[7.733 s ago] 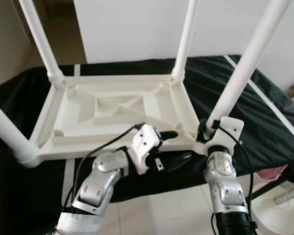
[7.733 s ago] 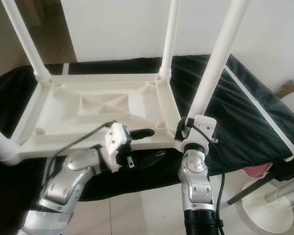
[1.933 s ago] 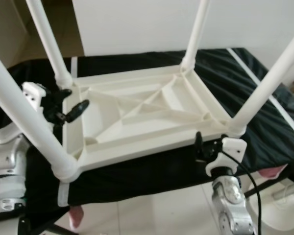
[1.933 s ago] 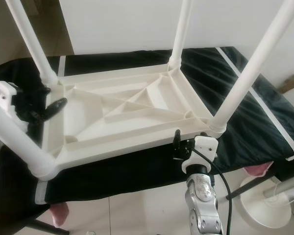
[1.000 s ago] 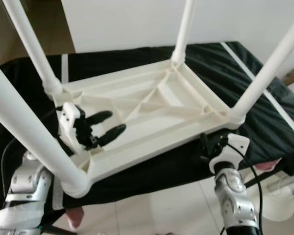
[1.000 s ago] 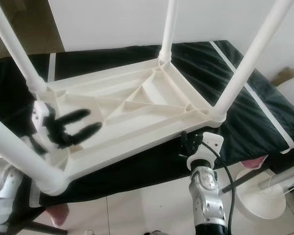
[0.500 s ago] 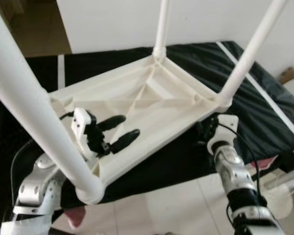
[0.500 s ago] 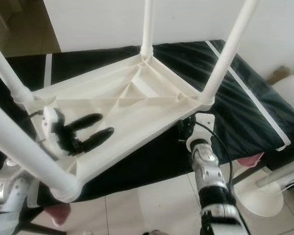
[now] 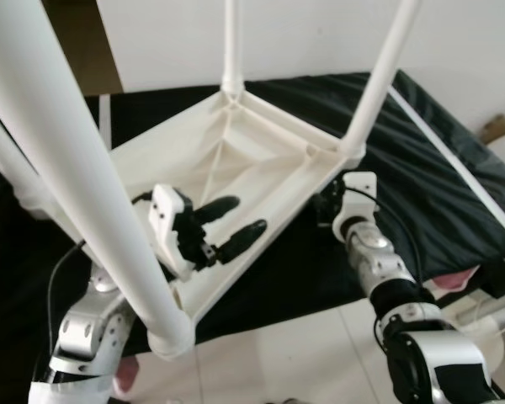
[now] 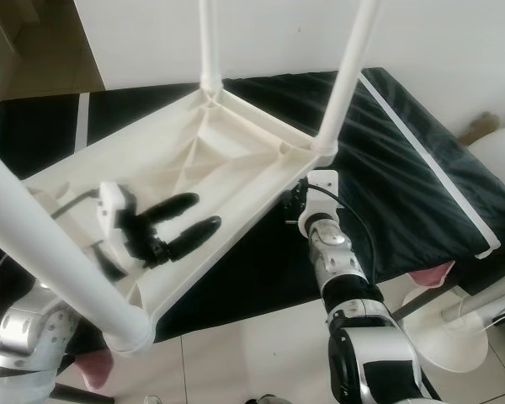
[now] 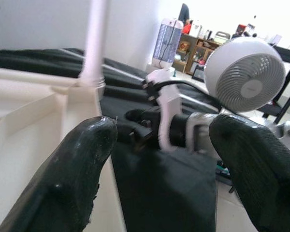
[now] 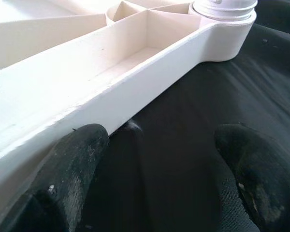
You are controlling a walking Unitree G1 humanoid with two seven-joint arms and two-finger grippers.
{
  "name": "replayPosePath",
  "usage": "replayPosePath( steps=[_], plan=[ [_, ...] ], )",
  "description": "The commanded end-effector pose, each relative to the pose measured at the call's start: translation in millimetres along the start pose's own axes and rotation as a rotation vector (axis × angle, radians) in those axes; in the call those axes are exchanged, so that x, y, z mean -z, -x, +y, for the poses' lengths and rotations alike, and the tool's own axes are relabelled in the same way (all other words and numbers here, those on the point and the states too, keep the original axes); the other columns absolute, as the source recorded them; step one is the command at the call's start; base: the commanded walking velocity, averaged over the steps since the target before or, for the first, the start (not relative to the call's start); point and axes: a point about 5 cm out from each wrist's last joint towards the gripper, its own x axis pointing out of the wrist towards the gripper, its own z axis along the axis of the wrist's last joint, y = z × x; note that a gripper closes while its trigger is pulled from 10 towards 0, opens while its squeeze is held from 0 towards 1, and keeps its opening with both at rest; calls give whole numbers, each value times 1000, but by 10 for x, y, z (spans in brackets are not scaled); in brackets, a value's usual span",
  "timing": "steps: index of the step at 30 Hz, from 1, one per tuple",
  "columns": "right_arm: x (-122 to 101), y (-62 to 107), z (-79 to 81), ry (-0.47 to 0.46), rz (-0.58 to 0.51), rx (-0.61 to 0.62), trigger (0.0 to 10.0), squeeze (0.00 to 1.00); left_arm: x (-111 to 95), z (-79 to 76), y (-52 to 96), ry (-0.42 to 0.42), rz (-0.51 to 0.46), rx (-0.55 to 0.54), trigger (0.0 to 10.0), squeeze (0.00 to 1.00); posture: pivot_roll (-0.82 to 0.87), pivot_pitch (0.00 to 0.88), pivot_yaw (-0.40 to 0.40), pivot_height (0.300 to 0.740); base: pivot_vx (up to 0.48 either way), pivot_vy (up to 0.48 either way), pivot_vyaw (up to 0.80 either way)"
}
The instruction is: Building children table
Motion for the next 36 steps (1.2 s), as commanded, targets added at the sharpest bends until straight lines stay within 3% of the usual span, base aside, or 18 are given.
replayPosePath(
  steps=[1, 6, 11, 12, 14, 16, 17, 20, 24, 27, 32, 36],
  plan=[
    [-12, -12, 123, -4, -18, -56, 10000, 0, 8, -85, -40, 7, 8, 30, 10000, 0, 99, 61, -46, 740, 0, 0, 0],
    [13, 12, 79, -12, -33, -48, 10000, 0, 6, -126, -69, 2, 11, 44, 10000, 0, 100, 62, -43, 740, 0, 0, 0],
    [72, 77, -86, -18, -59, 2, 10000, 0, 11, -129, -48, -13, 36, 46, 10000, 0, 94, 67, -38, 740, 0, 0, 0],
    [107, 166, -275, -25, -95, 55, 10000, 0, 54, -37, 84, -66, 107, 19, 10000, 0, 86, 73, -32, 740, 0, 0, 0],
    [107, 166, -275, -25, -95, 55, 10000, 0, 54, -37, 84, -66, 107, 19, 10000, 0, 86, 73, -32, 740, 0, 0, 0],
    [125, 254, -443, -31, -128, 94, 10000, 0, 58, 90, 246, -132, 158, -27, 10000, 0, 83, 76, -32, 740, 0, 0, 0],
    [125, 254, -443, -31, -128, 94, 10000, 0, 58, 90, 246, -132, 158, -27, 10000, 0, 83, 76, -32, 740, 0, 0, 0],
    [130, 352, -583, -31, -160, 115, 10000, 0, 11, 261, 435, -213, 202, -87, 10000, 0, 77, 87, -35, 740, 0, 0, 0],
    [126, 381, -615, -34, -168, 118, 10000, 0, -17, 328, 491, -249, 211, -111, 10000, 0, 77, 87, -35, 740, 0, 0, 0],
    [94, 484, -677, -25, -201, 100, 10000, 0, -79, 526, 722, -318, 307, -123, 10000, 0, 70, 100, -38, 740, 0, 0, 0],
    [64, 547, -721, -4, -212, 86, 10000, 0, -118, 603, 910, -306, 393, -89, 10000, 0, 73, 103, -42, 740, 0, 0, 0],
    [50, 599, -759, 8, -216, 82, 10000, 0, -93, 532, 1116, -261, 504, 14, 10000, 0, 75, 103, -40, 740, 0, 0, 0]
  ],
)
